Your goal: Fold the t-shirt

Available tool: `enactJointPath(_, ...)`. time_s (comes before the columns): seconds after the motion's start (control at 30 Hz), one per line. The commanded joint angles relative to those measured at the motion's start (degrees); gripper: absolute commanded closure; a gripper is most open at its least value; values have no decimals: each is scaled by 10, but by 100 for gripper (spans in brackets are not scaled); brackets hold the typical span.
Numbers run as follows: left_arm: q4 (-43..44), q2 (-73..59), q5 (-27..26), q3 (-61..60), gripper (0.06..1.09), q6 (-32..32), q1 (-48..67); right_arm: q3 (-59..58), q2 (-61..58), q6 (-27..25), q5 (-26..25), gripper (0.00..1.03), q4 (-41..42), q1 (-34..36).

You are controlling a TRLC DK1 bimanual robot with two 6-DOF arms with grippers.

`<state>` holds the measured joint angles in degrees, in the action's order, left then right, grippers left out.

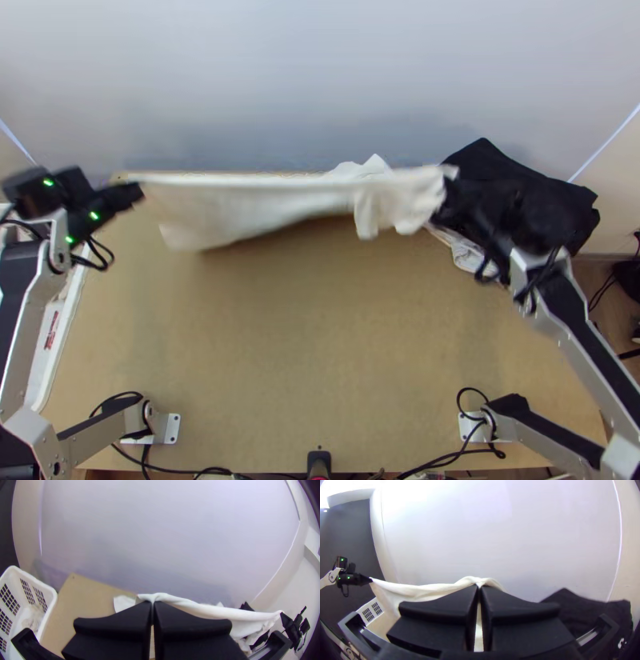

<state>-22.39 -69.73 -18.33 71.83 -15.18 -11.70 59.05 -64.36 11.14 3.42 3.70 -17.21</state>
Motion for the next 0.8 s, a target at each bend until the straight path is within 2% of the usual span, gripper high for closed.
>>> enactJointPath(0.0,92,-7,59,95,105,-38,-26,207,-132,-40,-3,100,65,31)
enactJointPath(0.2,122,7,104,181,105,-49,-35,338,-161,-40,-3,100,67,17)
enactJointPath(0.47,144,123,145,255,105,-54,-28,327,31,-39,-3,100,57,-21)
enactJointPath(0.57,138,166,148,253,105,-52,-29,330,105,-38,-3,100,16,-27)
enactJointPath(0.77,64,224,149,248,105,-52,-31,338,204,-30,-3,100,-115,-27)
